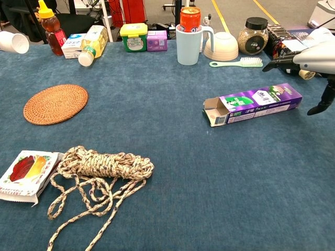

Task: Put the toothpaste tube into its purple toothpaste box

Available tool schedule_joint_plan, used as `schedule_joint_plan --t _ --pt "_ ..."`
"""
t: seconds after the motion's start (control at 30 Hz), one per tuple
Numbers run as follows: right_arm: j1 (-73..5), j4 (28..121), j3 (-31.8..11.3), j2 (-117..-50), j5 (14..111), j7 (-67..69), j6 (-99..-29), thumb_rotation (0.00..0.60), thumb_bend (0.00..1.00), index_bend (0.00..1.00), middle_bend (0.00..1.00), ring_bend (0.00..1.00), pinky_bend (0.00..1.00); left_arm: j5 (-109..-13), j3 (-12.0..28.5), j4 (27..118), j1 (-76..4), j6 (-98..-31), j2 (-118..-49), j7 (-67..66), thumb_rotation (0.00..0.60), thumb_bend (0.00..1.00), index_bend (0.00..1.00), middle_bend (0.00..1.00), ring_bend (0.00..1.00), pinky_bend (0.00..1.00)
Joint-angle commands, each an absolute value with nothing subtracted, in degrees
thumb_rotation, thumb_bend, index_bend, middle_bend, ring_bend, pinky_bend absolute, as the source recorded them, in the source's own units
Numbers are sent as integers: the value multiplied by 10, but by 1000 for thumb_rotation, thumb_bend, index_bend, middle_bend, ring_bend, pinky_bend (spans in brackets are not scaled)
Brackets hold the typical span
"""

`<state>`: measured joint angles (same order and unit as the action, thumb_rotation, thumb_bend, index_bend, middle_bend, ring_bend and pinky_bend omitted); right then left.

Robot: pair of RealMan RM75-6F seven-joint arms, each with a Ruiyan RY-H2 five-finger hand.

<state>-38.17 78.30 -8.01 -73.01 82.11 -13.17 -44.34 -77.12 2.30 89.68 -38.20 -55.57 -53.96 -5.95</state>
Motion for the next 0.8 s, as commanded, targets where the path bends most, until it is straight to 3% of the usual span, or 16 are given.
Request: schedule_joint_plan --t 0.03,0.37,0.6,0.8 --pt "-395 762 -83 -747 799 -140 -424 600 0 74 85 84 146 -772 24 893 -379 -554 -542 -57 600 334 640 449 397 507" --pt "-418 717 -76 -783 777 -143 -411 600 0 148 174 173 244 -774 33 887 -375 -549 -547 -57 600 335 640 449 397 507" --pt "-422 693 -66 -798 786 -114 -418 600 18 265 309 304 367 -773 36 886 -373 -546 -550 -61 600 334 641 449 397 507" --pt "-422 663 -59 -818 800 -80 -434 600 103 370 417 407 479 -774 36 884 -372 -540 -557 -65 600 334 642 449 397 507"
